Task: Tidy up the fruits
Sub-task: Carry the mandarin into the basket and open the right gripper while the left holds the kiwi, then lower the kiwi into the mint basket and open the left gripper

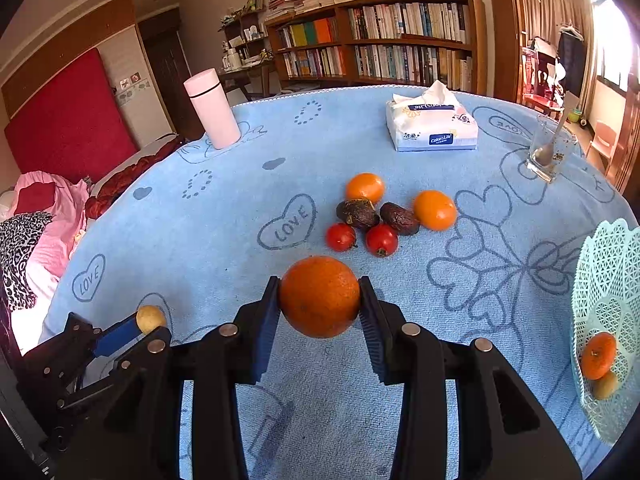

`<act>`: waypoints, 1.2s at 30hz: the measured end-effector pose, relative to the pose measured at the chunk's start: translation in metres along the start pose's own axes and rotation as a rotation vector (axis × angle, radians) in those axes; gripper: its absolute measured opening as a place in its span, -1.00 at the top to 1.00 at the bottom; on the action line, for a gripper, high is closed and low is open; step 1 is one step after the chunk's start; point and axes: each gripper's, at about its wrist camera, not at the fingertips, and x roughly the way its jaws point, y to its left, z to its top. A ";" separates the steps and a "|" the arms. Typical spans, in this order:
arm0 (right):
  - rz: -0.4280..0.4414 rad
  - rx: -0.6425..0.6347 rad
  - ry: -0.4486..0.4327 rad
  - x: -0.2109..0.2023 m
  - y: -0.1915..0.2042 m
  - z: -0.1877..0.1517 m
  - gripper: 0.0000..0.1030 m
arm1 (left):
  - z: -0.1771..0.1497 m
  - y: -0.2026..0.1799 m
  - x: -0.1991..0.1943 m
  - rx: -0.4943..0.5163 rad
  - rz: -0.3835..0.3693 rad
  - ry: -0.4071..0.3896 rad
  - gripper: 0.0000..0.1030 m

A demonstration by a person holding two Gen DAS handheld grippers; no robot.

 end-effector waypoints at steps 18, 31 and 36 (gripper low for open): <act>-0.209 0.207 -0.119 -0.078 -0.121 -0.025 0.23 | 0.009 -0.062 0.000 0.093 -0.092 0.015 0.45; -0.372 0.350 -0.165 -0.116 -0.206 -0.055 0.10 | 0.019 -0.116 -0.001 0.180 -0.134 0.013 0.45; -0.398 0.389 -0.210 -0.133 -0.225 -0.062 -0.20 | 0.023 -0.136 0.002 0.203 -0.165 0.023 0.45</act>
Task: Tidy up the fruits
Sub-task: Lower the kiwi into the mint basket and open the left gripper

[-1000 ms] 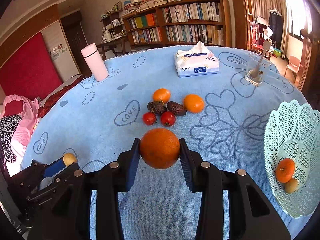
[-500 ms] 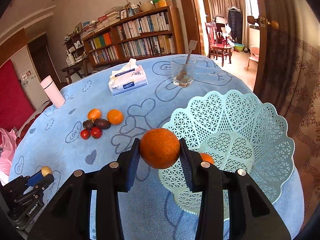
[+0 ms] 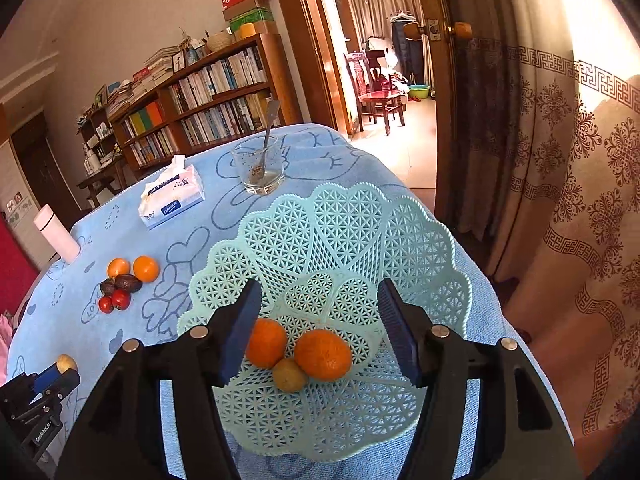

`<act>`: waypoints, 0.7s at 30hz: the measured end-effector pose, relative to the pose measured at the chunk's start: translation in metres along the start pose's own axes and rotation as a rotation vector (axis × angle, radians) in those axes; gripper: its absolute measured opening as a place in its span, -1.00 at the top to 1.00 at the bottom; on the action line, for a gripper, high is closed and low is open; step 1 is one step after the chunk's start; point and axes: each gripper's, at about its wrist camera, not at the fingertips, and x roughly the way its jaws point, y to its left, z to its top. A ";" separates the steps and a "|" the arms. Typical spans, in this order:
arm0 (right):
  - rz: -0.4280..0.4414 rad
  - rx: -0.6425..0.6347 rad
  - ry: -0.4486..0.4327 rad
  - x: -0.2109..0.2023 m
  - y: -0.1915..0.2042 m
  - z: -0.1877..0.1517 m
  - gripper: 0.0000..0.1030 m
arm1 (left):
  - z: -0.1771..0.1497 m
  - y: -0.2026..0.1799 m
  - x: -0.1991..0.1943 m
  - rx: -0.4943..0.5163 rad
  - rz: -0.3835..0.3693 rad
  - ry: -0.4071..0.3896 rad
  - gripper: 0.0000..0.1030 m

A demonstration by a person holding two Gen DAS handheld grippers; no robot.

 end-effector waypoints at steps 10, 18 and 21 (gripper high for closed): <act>-0.042 0.031 -0.058 -0.013 -0.024 -0.001 -0.20 | 0.027 -0.045 0.009 0.058 -0.087 -0.009 0.45; -0.051 0.030 -0.079 -0.017 -0.028 0.000 -0.22 | 0.057 -0.089 0.023 0.103 -0.181 -0.021 0.45; -0.068 0.022 -0.094 -0.019 -0.029 0.001 -0.30 | 0.067 -0.102 0.034 0.107 -0.219 -0.001 0.45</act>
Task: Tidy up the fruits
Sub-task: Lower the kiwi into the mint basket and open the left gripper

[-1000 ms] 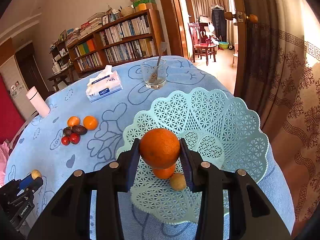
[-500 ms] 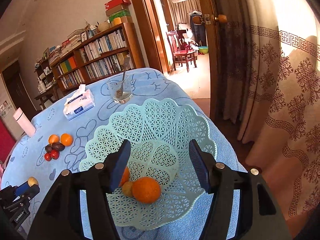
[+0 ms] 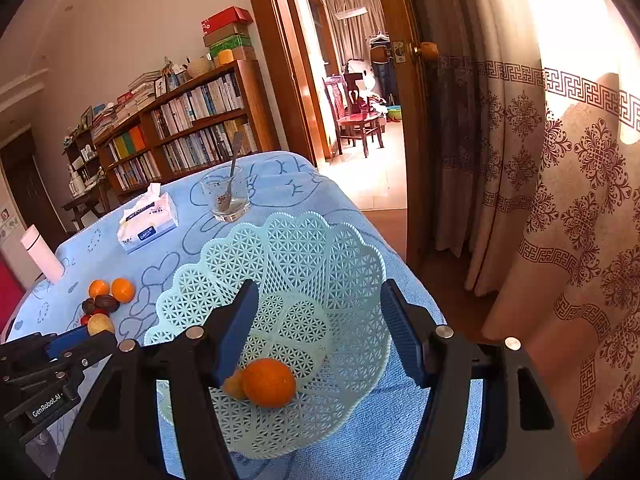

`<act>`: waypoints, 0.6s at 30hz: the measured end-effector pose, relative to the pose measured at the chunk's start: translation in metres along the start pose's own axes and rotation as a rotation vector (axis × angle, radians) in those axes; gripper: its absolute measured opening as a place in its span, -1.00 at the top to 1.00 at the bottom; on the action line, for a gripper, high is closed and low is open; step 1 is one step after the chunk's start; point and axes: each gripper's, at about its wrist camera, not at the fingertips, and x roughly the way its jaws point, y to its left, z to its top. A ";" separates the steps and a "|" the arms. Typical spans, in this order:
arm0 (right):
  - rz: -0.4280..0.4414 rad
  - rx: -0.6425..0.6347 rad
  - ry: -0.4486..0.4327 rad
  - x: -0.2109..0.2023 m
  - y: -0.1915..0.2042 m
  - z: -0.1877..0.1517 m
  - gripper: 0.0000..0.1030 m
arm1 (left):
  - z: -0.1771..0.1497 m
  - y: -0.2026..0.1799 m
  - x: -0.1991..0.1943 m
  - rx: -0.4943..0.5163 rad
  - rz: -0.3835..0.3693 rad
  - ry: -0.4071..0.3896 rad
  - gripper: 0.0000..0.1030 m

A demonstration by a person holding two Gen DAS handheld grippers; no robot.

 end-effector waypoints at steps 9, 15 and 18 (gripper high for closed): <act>-0.079 -0.037 -0.044 -0.004 -0.001 0.003 -0.41 | 0.022 -0.032 0.031 0.037 -0.075 0.027 0.45; -0.095 -0.036 -0.054 -0.006 -0.007 0.004 -0.43 | 0.030 -0.045 0.035 0.046 -0.096 0.009 -0.09; -0.101 -0.030 -0.057 -0.007 -0.009 0.004 -0.54 | 0.030 -0.044 0.033 0.046 -0.087 -0.002 -0.17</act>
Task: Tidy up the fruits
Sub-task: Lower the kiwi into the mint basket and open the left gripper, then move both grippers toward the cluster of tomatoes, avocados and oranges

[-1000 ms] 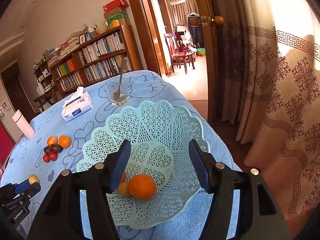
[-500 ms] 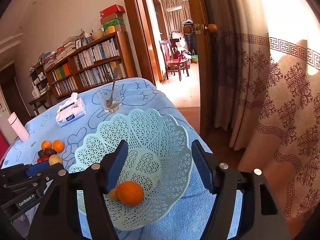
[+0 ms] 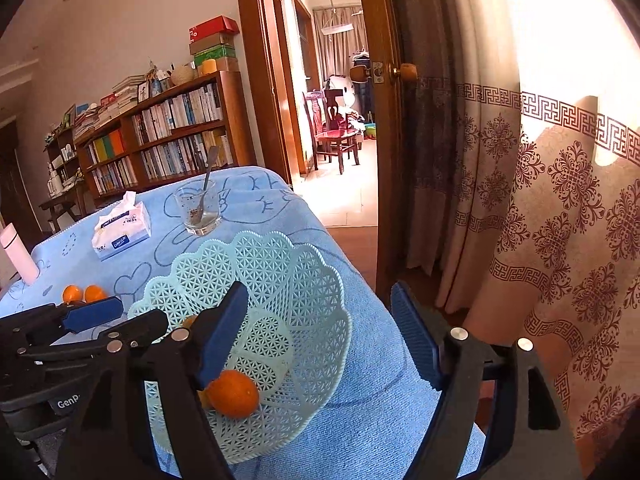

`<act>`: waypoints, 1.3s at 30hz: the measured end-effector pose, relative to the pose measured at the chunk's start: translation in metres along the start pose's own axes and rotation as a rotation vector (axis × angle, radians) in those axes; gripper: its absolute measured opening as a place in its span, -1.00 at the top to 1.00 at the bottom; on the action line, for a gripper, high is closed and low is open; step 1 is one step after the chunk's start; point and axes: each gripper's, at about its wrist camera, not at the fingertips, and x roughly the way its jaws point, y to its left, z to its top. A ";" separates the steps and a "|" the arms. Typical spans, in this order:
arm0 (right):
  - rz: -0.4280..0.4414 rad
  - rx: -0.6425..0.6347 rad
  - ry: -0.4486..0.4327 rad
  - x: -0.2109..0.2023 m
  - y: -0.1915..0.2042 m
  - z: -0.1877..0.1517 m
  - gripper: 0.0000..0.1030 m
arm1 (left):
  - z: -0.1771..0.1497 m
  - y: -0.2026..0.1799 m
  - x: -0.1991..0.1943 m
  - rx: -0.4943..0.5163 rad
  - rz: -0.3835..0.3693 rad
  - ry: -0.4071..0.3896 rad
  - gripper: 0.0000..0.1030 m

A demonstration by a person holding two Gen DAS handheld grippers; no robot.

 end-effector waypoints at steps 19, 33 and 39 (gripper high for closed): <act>0.011 0.008 0.009 0.000 0.008 -0.004 -0.65 | -0.014 0.072 -0.027 -0.113 0.141 -0.024 -0.62; 0.052 -0.002 0.027 0.000 0.026 -0.009 -0.67 | -0.028 0.162 -0.055 -0.252 0.296 -0.036 -0.66; 0.071 0.004 0.039 0.001 0.035 -0.009 -0.67 | -0.027 0.201 -0.057 -0.316 0.345 -0.036 -0.66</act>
